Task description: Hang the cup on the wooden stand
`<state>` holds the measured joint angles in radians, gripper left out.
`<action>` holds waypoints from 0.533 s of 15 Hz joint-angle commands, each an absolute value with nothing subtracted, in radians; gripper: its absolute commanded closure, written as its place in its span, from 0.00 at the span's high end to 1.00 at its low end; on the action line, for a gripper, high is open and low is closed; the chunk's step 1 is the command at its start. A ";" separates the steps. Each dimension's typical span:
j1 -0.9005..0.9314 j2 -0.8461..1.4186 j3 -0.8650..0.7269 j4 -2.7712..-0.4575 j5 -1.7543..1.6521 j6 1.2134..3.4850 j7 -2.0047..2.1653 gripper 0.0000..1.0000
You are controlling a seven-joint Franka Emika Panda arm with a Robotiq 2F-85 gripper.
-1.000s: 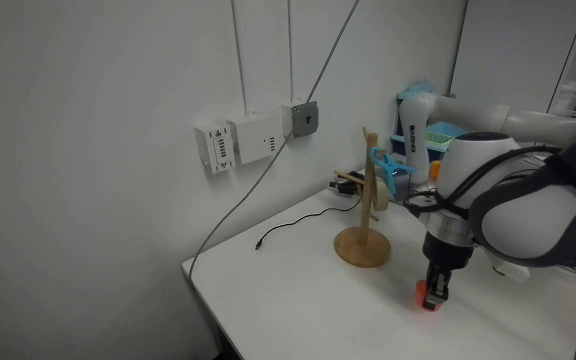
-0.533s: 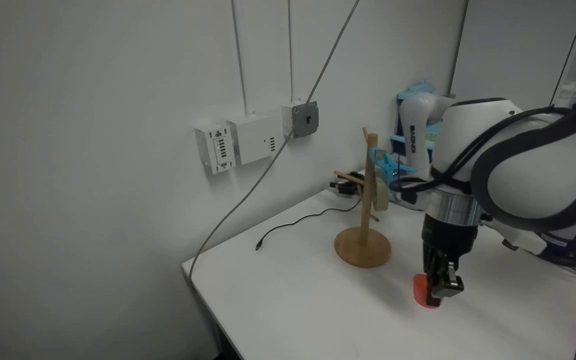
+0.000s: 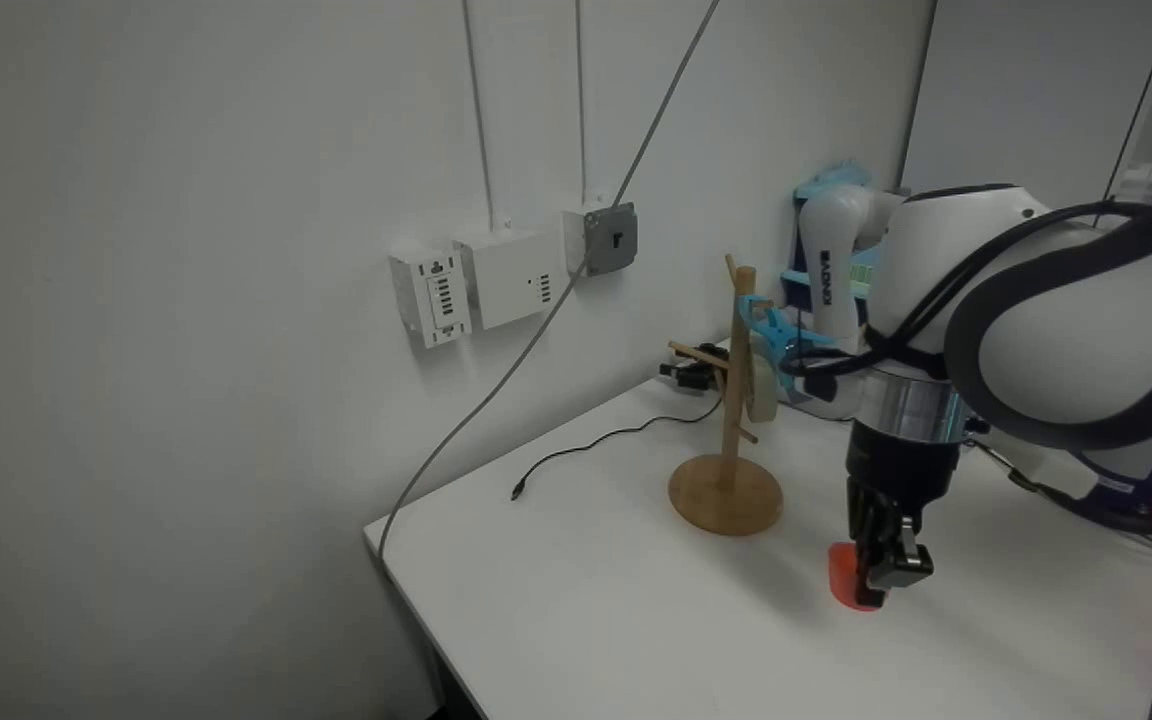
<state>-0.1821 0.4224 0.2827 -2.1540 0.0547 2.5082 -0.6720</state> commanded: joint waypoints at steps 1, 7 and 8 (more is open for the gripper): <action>-0.176 0.403 0.265 -2.155 0.084 2.512 -0.762 0.01; -0.247 0.356 0.277 -2.156 0.184 2.475 -1.038 0.01; -0.254 0.347 0.273 -2.155 0.203 2.466 -1.083 0.01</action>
<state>-0.2162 0.3946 0.2730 -2.1478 0.1313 2.5084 -0.9330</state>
